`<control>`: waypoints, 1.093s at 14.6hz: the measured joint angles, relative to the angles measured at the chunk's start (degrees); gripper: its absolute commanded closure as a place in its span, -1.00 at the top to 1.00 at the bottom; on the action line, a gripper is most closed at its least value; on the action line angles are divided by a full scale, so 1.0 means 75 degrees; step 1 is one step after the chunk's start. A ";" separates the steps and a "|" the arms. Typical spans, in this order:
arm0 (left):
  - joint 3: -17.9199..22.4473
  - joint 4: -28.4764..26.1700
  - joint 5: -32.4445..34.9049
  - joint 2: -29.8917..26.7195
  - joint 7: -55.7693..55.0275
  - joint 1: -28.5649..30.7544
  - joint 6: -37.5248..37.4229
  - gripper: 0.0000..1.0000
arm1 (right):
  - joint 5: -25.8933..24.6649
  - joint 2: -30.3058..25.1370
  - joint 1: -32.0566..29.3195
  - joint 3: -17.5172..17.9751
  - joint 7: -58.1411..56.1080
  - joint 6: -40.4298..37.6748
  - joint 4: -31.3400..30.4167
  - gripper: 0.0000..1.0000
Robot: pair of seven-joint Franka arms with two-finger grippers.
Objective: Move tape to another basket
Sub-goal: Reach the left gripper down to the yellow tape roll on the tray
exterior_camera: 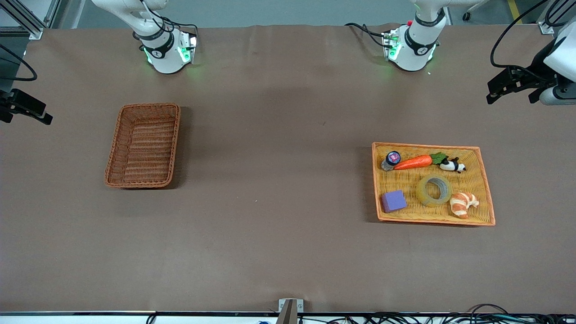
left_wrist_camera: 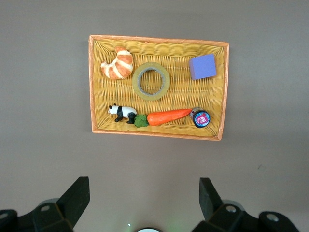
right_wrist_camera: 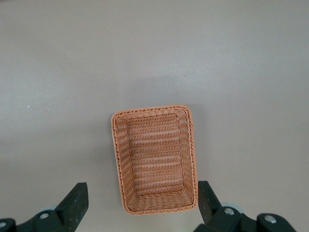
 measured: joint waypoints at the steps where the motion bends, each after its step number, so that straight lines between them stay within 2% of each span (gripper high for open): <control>1: -0.0003 0.0000 0.0040 0.0000 0.0000 -0.0003 0.0008 1.00 | 0.0000 0.0000 0.0000 0.0000 0.0000 -0.0002 0.0000 1.00; 5: -0.0006 0.0029 0.0161 0.0066 0.0001 -0.0015 0.0064 1.00 | 0.0000 0.0000 0.0000 -0.0001 0.0000 -0.0005 0.0000 1.00; 8: -0.0010 0.0023 0.0215 0.0612 0.0041 -0.0025 0.0255 1.00 | 0.0000 0.0000 0.0000 -0.0003 0.0000 -0.0007 -0.0002 1.00; 11: -0.0006 -0.0178 0.0522 0.1510 0.0023 -0.0007 0.1386 1.00 | 0.0000 0.0000 0.0000 -0.0006 0.0000 -0.0008 -0.0002 1.00; 16: 0.0010 -0.1216 0.0586 0.2482 -0.0059 0.0270 0.3403 1.00 | 0.0000 0.0000 0.0000 -0.0010 0.0000 -0.0008 -0.0002 1.00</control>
